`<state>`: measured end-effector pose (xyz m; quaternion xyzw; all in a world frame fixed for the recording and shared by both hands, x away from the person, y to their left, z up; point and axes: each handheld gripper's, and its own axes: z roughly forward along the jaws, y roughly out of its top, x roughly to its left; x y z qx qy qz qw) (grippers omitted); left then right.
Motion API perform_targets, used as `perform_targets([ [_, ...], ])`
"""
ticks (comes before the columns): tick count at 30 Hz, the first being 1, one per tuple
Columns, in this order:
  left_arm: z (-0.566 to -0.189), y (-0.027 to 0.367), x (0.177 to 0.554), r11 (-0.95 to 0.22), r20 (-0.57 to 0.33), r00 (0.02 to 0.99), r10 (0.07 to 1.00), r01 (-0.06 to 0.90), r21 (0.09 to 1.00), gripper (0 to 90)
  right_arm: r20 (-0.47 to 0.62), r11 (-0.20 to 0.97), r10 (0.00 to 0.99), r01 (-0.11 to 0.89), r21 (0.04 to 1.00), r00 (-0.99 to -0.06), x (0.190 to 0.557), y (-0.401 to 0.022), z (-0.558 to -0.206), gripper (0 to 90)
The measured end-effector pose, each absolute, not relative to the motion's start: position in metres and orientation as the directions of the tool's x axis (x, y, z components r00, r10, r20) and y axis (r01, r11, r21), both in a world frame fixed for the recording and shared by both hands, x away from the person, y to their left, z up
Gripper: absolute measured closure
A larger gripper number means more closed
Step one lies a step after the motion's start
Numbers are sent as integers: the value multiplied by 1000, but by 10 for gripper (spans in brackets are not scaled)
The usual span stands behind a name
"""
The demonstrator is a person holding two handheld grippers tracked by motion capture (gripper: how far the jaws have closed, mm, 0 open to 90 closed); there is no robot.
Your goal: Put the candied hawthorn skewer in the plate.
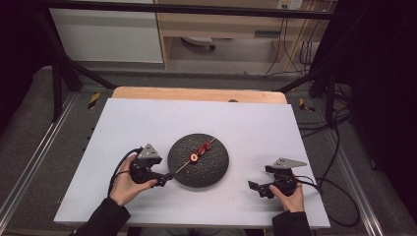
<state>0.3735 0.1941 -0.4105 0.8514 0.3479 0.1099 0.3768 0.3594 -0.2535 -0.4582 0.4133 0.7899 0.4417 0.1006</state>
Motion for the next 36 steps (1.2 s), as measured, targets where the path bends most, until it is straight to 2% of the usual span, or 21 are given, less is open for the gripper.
perform_targets([
  [7,-417,226,365,-446,-55,703,709,507,737,104,204,274,740,564,779,-641,359,-253,-458,5],
  [13,-428,247,357,-426,-60,701,711,497,756,76,199,279,741,564,777,-641,359,-254,-458,5],
  [24,-451,278,344,-395,-69,679,731,503,769,75,186,295,746,569,768,-639,358,-253,-460,5],
  [36,-455,285,341,-384,-70,671,738,503,774,85,186,300,745,571,764,-640,358,-253,-460,5],
])
